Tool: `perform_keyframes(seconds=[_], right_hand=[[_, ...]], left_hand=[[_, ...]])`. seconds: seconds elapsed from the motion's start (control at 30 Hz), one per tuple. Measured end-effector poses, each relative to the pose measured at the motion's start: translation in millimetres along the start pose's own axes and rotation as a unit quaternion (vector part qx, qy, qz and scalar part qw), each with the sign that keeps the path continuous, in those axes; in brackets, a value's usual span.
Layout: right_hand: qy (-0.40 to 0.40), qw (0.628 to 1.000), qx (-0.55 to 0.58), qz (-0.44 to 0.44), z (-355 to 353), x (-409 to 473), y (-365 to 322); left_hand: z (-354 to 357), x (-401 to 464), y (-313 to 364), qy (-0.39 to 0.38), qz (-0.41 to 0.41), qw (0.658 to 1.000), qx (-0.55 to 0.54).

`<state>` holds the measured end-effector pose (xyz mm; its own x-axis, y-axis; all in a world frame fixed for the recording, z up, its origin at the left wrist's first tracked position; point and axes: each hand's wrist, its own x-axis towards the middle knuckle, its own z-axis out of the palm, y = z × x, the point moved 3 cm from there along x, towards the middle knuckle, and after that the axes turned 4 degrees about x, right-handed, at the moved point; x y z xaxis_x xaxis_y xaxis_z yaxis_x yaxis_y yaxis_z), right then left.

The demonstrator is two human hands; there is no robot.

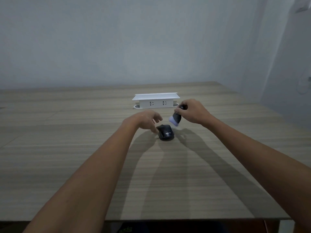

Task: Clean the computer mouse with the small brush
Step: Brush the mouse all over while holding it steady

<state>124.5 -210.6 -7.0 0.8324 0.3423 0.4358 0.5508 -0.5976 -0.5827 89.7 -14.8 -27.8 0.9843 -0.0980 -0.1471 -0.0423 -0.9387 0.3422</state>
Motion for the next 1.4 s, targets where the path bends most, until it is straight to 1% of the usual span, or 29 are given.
perform_keyframes(seconds=[0.03, 0.1, 0.13, 0.2, 0.23, 0.3, 0.33, 0.4, 0.5, 0.57, 0.63, 0.67, 0.73, 0.8, 0.87, 0.93, 1.0, 1.03, 1.1, 1.13, 1.17, 1.23, 1.27, 1.33, 1.4], right_hand=[[-0.002, 0.999, 0.037, 0.010, -1, -1, 0], [-0.043, 0.991, 0.120, 0.029, -1, -4, -1], [-0.074, 0.988, 0.135, 0.032, 1, -7, 0], [-0.117, 0.988, 0.102, 0.026, 5, -9, 6], [-0.118, 0.991, 0.066, 0.019, 5, -8, 9], [-0.090, 0.996, -0.012, -0.002, 3, -3, 16], [-0.076, 0.997, -0.029, -0.012, 2, -1, 17], [-0.068, 0.997, -0.004, -0.026, 2, -2, 13], [-0.114, 0.990, 0.087, -0.012, 8, -6, 7], [-0.120, 0.991, 0.059, -0.010, 7, -5, 9], [-0.084, 0.996, -0.018, -0.032, 2, -2, 10], [-0.068, 0.996, -0.036, -0.040, 0, -1, 9], [-0.068, 0.997, 0.004, -0.045, -1, -4, 5], [-0.102, 0.993, 0.050, -0.028, 1, -8, 4], [-0.102, 0.995, 0.012, -0.015, 2, -9, 11], [-0.061, 0.997, -0.040, -0.016, -4, -8, 16], [-0.033, 0.999, -0.018, -0.018, -8, -12, 13], [-0.040, 0.999, 0.022, -0.018, -7, -15, 10], [-0.081, 0.993, 0.090, -0.001, -2, -21, 8], [-0.094, 0.992, 0.086, 0.007, -1, -22, 9], [-0.093, 0.994, 0.055, 0.008, -1, -20, 12], [-0.072, 0.997, -0.023, 0.005, -5, -16, 17], [-0.059, 0.998, -0.031, 0.002, -8, -14, 17], [-0.057, 0.998, 0.029, -0.006, -9, -16, 9], [-0.095, 0.990, 0.103, -0.001, -5, -21, 5]], left_hand=[[2, 2, 0, -0.013, 0.008, 1.000, 0.011], [6, 6, -1, -0.031, 0.023, 0.999, 0.016], [8, 7, -1, -0.041, 0.031, 0.999, 0.019], [11, 10, -2, -0.058, 0.046, 0.997, 0.026], [12, 12, -3, -0.064, 0.052, 0.996, 0.027], [14, 15, -6, -0.071, 0.059, 0.995, 0.022], [14, 16, -7, -0.071, 0.063, 0.995, 0.020], [13, 19, -7, -0.069, 0.069, 0.995, 0.013], [13, 21, -2, -0.057, 0.083, 0.995, 0.012], [15, 21, -1, -0.052, 0.090, 0.994, 0.028], [17, 22, -1, -0.051, 0.095, 0.993, 0.042], [17, 22, 0, -0.047, 0.098, 0.993, 0.049], [16, 24, 1, -0.030, 0.103, 0.992, 0.060], [15, 24, 2, -0.016, 0.104, 0.992, 0.075], [15, 25, 3, -0.015, 0.105, 0.991, 0.085], [16, 25, 3, -0.014, 0.107, 0.991, 0.085], [16, 24, 3, -0.009, 0.104, 0.991, 0.086], [16, 24, 2, -0.006, 0.102, 0.991, 0.086], [16, 24, 1, -0.006, 0.095, 0.992, 0.086], [16, 24, 1, -0.007, 0.094, 0.992, 0.085], [16, 23, 1, -0.008, 0.095, 0.992, 0.082], [16, 23, 1, -0.006, 0.090, 0.993, 0.074], [15, 22, 2, -0.005, 0.088, 0.993, 0.073], [15, 21, 3, -0.004, 0.087, 0.993, 0.078], [15, 19, 4, -0.002, 0.085, 0.993, 0.081]])
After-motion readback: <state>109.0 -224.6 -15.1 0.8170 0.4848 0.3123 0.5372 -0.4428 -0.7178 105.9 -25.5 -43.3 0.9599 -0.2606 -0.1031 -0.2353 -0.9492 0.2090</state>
